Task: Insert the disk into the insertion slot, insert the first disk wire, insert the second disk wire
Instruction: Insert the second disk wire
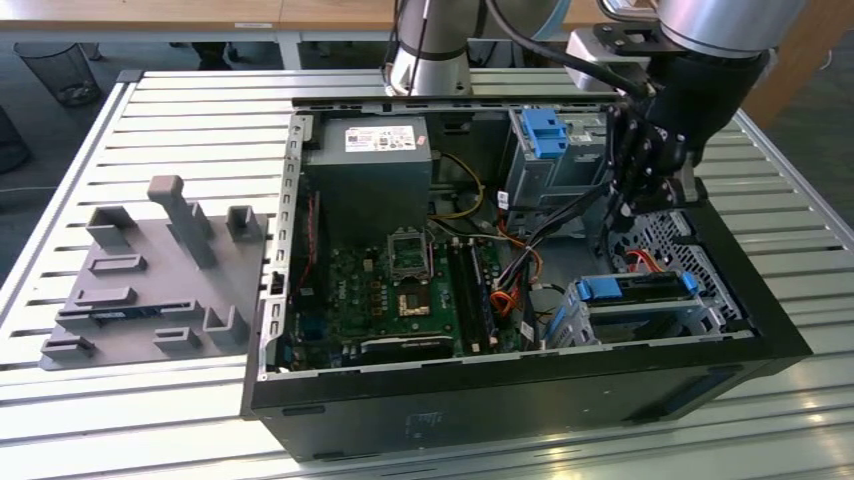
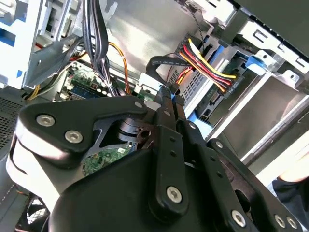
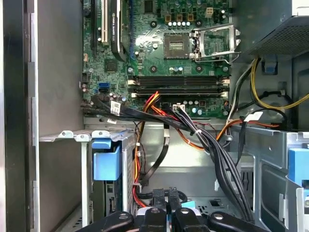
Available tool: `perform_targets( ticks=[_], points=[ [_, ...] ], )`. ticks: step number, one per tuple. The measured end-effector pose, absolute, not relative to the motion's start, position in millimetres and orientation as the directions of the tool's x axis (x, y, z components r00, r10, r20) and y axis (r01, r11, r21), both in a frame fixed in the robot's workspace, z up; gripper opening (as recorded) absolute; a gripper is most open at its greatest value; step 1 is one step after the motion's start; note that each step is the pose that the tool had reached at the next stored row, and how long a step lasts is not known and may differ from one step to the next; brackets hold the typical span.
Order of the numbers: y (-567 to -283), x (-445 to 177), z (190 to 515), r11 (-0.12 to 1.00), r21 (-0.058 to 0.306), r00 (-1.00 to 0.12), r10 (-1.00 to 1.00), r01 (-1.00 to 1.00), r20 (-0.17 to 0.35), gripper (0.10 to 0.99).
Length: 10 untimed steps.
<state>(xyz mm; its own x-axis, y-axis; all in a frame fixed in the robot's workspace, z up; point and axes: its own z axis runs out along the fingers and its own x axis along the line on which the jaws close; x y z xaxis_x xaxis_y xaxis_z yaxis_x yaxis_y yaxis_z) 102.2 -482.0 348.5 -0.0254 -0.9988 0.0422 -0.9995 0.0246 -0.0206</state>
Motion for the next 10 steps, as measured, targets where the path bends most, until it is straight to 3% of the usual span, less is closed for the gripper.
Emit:
perform_targets(
  ticks=[6,7,10],
  points=[
    [-482.3,102.5,348.5,0.024,-0.021,-0.025,-0.998,-0.999,0.057,0.157],
    [-482.3,102.6,348.5,0.024,-0.021,-0.025,-0.998,-0.999,0.058,0.22],
    [-482.3,102.7,348.2,0.024,-0.021,-0.025,-0.998,-0.999,0.061,0.22]
  ],
)
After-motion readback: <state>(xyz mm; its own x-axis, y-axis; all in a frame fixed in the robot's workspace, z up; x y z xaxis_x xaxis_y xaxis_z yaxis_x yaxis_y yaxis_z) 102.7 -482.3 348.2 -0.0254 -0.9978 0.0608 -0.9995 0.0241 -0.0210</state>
